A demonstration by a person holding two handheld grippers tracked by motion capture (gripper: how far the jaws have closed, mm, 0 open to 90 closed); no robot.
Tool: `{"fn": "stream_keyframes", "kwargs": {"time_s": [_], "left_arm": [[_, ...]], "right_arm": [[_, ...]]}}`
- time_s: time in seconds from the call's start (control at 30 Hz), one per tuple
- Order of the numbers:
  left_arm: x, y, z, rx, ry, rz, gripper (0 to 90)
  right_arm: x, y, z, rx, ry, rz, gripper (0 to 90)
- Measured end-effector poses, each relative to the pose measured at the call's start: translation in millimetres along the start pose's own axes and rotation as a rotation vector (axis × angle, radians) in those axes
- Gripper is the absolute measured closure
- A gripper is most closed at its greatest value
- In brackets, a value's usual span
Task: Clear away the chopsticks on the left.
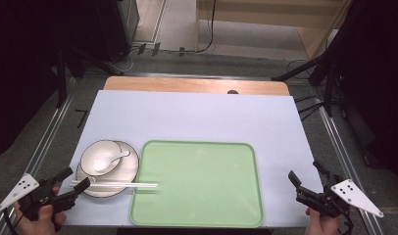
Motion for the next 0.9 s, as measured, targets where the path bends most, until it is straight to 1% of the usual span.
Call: {"fn": "stream_keyframes", "kwargs": {"time_s": [0.03,0.07,0.1,0.13,0.17,0.2,0.23,0.27,0.3,0.33,0.37,0.4,0.43,0.47,0.5,0.57,0.6,0.63,0.67,0.7,0.73,0.77,0.83,0.9], "left_arm": [[0.0,0.0,0.0,0.0,0.0,0.0,42.1],[2.2,2.0,2.0,-0.001,0.0,0.007,52.1],[4.0,4.0,5.7,-0.021,0.001,0.008,63.4],[4.5,5.5,10.6,-0.057,0.003,0.003,73.9],[1.5,4.6,19.9,-0.108,-0.008,-0.038,80.5],[1.5,4.6,19.9,-0.108,-0.008,-0.038,86.3],[-0.7,3.6,24.9,-0.125,-0.021,-0.06,86.3],[-2.3,2.5,31.6,-0.142,-0.031,-0.078,89.5],[-2.8,2.0,37.8,-0.164,-0.039,-0.086,90.0],[-3.2,1.7,42.2,-0.174,-0.055,-0.091,90.0],[-3.9,0.8,50.0,-0.19,-0.075,-0.102,90.0],[-5.0,-0.5,55.6,-0.2,-0.091,-0.115,90.0],[-6.6,-2.2,61.4,-0.214,-0.099,-0.127,90.0],[-12.0,-5.6,70.7,-0.241,-0.13,-0.161,90.0],[-12.0,-5.6,70.7,-0.241,-0.13,-0.161,90.0],[-19.6,-10.4,80.9,-0.272,-0.158,-0.204,90.0],[-24.1,-14.3,86.6,-0.279,-0.175,-0.237,90.0],[-24.1,-14.3,86.6,-0.279,-0.175,-0.237,90.0],[-25.9,-16.5,88.7,-0.278,-0.183,-0.248,90.0],[-26.7,-18.8,89.8,-0.268,-0.177,-0.255,90.0],[-26.9,-22.1,90.0,-0.253,-0.161,-0.259,90.0],[-27.2,-24.4,91.0,-0.25,-0.155,-0.261,90.0],[-28.8,-29.7,91.9,-0.223,-0.162,-0.276,90.0],[-30.4,-35.1,93.5,-0.21,-0.167,-0.289,90.0]], "right_arm": [[-0.6,0.1,0.9,0.0,-0.013,0.005,11.0],[-1.0,0.1,1.3,0.003,-0.019,0.006,11.1],[-1.7,0.4,1.6,0.001,-0.026,0.005,11.0],[-2.1,0.7,2.1,-0.004,-0.028,0.005,11.0],[-2.2,0.9,2.4,-0.007,-0.029,0.006,11.0],[-2.2,0.9,2.4,-0.007,-0.029,0.006,11.0],[-2.1,1.0,1.9,-0.006,-0.031,0.005,11.0],[-1.9,0.9,1.3,-0.006,-0.029,0.005,11.0],[-1.5,0.4,0.5,-0.003,-0.023,0.003,11.0],[-1.4,-0.5,-0.4,-0.001,-0.02,0.001,11.0],[-1.5,-1.6,-1.0,0.001,-0.016,-0.002,11.0],[-2.3,-3.5,-2.0,0.004,-0.012,-0.01,11.0],[-4.4,-7.3,-4.4,0.016,-0.014,-0.024,11.0],[-5.0,-8.5,-5.4,0.02,-0.014,-0.031,11.0],[-5.0,-8.5,-5.4,0.02,-0.014,-0.031,11.0],[-6.4,-12.1,-8.1,0.036,-0.009,-0.044,11.0],[-7.2,-14.9,-11.3,0.046,0.002,-0.057,11.0],[-7.2,-15.6,-12.2,0.047,0.005,-0.059,11.0],[-7.2,-16.2,-13.2,0.048,0.007,-0.062,11.0],[-7.2,-16.2,-13.2,0.048,0.007,-0.062,11.0],[-6.9,-17.0,-14.1,0.051,0.009,-0.061,11.0],[-7.0,-17.8,-15.4,0.053,0.01,-0.062,11.0],[-7.5,-19.9,-16.3,0.055,0.021,-0.068,11.0],[-8.2,-21.3,-16.8,0.055,0.021,-0.074,11.0]]}}
Point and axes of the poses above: each handheld gripper's, and its own axes: y roughly backward along the jaws, x roughly out of its top, z roughly to its right, the point moved 7 cm from there along -y, roughly forward along the jaws, and after that the axes turned 15 degrees about x, right-handed, at the moved point
